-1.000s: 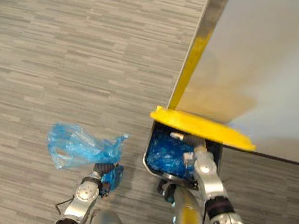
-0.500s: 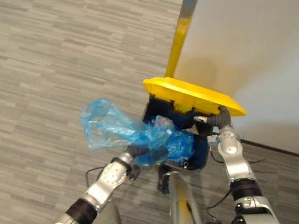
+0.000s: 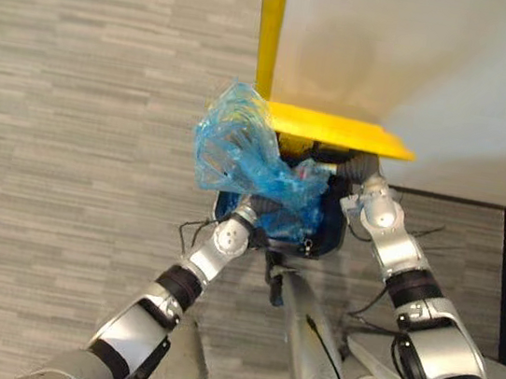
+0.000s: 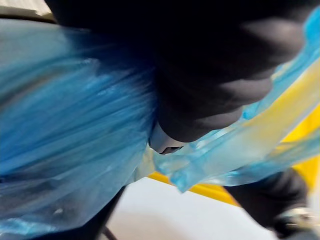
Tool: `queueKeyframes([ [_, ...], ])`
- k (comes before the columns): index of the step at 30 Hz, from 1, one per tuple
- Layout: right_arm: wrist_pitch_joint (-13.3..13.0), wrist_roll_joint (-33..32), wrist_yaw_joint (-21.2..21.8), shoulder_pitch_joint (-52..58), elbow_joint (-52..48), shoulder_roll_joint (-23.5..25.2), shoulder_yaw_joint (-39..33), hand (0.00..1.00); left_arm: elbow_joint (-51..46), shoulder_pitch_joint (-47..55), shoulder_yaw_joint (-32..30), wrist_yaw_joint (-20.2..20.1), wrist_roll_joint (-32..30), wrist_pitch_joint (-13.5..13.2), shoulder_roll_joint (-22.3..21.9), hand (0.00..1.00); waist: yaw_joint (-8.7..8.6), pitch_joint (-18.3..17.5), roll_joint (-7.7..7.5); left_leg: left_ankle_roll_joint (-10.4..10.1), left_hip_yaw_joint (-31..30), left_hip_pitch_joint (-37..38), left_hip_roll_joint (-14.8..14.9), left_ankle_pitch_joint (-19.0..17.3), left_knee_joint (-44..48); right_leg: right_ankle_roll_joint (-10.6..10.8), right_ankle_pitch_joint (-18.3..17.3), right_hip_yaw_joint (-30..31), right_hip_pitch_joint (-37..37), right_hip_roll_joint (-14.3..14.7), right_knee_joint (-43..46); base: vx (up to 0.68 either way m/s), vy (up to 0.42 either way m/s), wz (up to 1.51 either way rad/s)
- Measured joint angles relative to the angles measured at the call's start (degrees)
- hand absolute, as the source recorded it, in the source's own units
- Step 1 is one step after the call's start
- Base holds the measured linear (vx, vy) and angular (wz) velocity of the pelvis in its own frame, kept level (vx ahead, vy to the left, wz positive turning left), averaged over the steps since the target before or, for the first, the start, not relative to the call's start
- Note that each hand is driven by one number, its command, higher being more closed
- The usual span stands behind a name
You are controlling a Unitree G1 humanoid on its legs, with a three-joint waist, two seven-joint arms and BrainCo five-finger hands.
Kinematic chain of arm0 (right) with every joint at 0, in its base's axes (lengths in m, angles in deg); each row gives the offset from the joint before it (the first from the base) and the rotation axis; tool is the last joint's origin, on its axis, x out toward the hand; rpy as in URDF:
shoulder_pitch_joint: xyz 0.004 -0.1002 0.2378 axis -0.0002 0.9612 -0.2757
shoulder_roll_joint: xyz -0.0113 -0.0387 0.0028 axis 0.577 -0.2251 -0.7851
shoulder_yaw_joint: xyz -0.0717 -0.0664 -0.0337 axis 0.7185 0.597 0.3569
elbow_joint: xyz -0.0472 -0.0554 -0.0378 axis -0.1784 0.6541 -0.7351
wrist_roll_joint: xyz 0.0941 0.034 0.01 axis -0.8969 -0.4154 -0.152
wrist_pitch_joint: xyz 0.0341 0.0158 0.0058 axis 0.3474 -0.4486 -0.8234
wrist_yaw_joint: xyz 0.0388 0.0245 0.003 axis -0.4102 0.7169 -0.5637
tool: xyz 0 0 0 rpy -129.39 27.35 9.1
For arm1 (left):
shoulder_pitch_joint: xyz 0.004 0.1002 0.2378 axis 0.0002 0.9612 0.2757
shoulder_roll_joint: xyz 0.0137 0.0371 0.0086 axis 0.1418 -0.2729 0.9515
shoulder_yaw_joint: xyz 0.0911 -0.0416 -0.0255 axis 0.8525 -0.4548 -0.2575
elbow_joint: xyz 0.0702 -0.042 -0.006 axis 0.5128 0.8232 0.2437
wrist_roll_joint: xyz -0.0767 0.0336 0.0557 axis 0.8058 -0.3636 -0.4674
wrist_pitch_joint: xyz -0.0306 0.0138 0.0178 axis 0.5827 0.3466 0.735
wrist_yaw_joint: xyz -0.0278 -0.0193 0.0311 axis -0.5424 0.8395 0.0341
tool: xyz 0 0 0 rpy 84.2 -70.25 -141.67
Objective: Gather rubbish on tea table into small bin, then transfer packed bag to large trash can.
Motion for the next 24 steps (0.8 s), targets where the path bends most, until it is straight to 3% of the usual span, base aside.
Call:
queueKeyframes([
  [1, 0.0, -0.4, 0.0, -1.9, -0.2, 0.1, 0.7, 0.0, 2.1, -1.5, -0.4, 0.5, -0.2, 0.6, 0.7, 0.0, -0.13, 0.7, -0.28, 0.0, 0.1, -0.9, 0.0, 0.1, 0.5, -0.5, 0.5, 0.2, -0.9, 0.2, -0.1, 0.03, 0.01, -0.15],
  [12, -1.4, -1.9, -0.3, -5.0, -2.2, 2.8, 1.8, 0.0, 12.0, -5.4, -6.7, 3.3, -9.5, 4.5, 2.7, 0.0, -1.11, 2.0, -2.26, 0.2, 0.9, -4.2, -0.2, 0.2, 0.4, -1.0, 1.1, 1.2, -4.1, -0.2, -0.3, 0.03, 0.024, -0.03],
  [24, -2.4, -1.9, -0.3, -2.0, -6.5, 3.1, 1.3, 0.0, 9.6, -3.4, -7.8, 3.2, -11.3, 4.6, 2.5, 0.0, -1.32, 2.1, -2.44, 0.2, 0.2, -4.8, 0.0, 0.2, 1.1, -0.6, 0.8, 0.4, -4.3, -0.6, 0.0, 0.0, 0.005, 0.02],
])
